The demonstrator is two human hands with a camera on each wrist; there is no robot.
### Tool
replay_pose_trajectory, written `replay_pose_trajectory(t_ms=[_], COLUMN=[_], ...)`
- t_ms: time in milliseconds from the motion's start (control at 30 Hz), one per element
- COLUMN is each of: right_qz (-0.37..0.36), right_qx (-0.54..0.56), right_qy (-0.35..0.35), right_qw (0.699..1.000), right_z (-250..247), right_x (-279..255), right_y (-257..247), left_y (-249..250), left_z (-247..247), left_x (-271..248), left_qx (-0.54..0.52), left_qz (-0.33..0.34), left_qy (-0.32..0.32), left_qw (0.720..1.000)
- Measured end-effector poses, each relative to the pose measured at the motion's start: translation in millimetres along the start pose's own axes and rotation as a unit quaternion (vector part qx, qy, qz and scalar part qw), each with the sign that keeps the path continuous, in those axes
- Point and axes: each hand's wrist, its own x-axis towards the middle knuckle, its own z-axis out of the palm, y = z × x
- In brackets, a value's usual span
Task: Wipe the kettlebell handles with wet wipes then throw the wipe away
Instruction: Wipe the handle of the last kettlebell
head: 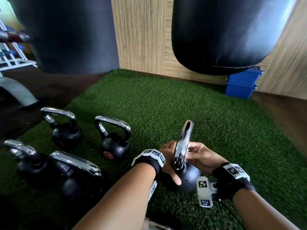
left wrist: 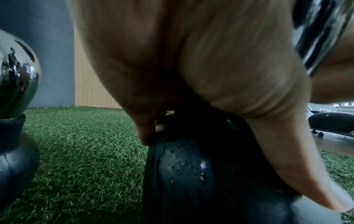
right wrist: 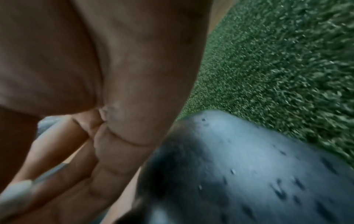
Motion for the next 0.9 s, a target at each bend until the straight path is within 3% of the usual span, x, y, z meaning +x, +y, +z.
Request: replay_pose_trajectory(t_ms=[233, 367, 600, 700, 833, 900], right_qz=[-0.097, -0.134, -0.215, -0.219, -0.238, -0.226], right_qx=[0.120, 0.087, 0.084, -0.023, -0.232, -0.296], right_qy=[0.108, 0.178, 0.338, 0.400, 0.504, 0.519], right_qw=[0.982, 0.971, 0.912, 0.889, 0.797, 0.769], right_z=[11, 16, 17, 13, 3, 5], right_x=[12, 15, 25, 25, 31, 31], right_y=[21, 23, 19, 18, 6, 5], left_y=[2, 3, 5, 2, -1, -2], left_z=[-1, -2, -3, -1, 1, 2], left_x=[-2, -5, -3, -1, 1, 2], left_qx=[-0.009, -0.034, -0.059, -0.079, -0.066, -0.048], left_qz=[-0.005, -0.010, -0.013, -0.011, -0.007, -0.002], left_qy=[0.011, 0.019, 0.036, 0.041, 0.037, 0.040], left_qw=[1.000, 0.999, 0.998, 0.996, 0.997, 0.998])
